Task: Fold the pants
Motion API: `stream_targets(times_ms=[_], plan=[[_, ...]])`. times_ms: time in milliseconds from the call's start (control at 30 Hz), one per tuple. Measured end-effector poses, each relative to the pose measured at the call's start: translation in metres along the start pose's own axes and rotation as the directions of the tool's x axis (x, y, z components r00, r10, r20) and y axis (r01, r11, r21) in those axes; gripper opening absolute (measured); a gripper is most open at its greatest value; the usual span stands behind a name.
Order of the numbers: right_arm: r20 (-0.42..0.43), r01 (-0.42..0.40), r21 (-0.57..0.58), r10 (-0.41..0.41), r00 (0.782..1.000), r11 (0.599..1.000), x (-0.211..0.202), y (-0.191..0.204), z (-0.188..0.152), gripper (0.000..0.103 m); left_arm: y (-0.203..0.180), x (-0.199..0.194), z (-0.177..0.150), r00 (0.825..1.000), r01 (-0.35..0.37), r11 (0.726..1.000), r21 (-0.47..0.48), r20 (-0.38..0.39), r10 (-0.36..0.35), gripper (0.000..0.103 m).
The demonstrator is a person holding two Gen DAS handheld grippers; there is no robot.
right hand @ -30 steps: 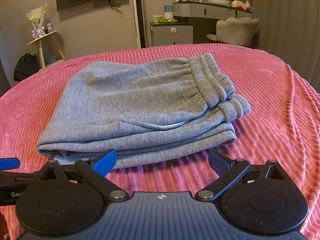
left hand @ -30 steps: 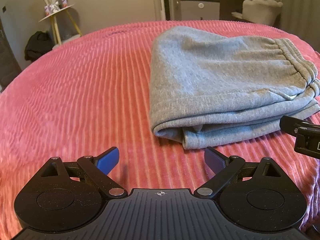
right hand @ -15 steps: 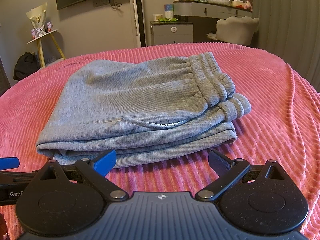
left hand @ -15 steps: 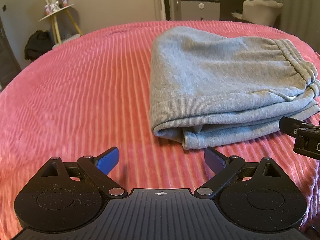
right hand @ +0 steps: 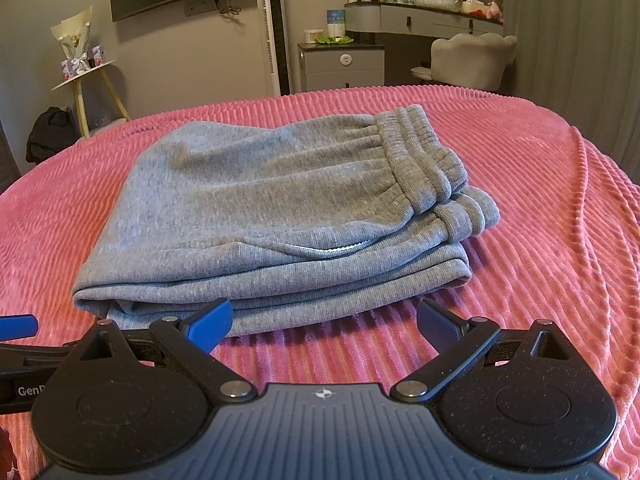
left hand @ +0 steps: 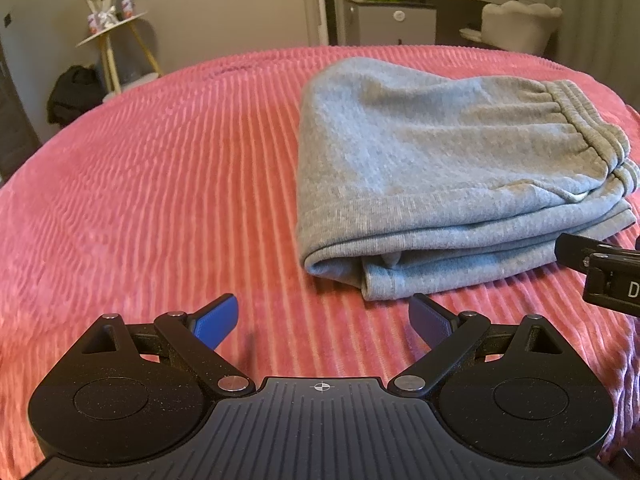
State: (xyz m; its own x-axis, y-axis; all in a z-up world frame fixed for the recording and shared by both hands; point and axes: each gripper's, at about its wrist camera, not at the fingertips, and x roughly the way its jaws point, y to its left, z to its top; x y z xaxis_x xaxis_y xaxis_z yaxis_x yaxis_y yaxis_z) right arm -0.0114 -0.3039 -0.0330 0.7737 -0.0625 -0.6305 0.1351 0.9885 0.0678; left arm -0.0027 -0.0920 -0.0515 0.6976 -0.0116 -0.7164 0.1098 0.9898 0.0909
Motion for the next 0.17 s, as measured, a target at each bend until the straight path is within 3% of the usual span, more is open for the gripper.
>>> stream_targets(times_ms=[167], plan=[[-0.001,0.001,0.002,-0.001,1.0,1.0,0.0,0.0002,0.0003,0.099,-0.0018,-0.0009,-0.0002,1.0,0.004,1.0,0.008,0.007,-0.004,0.097]])
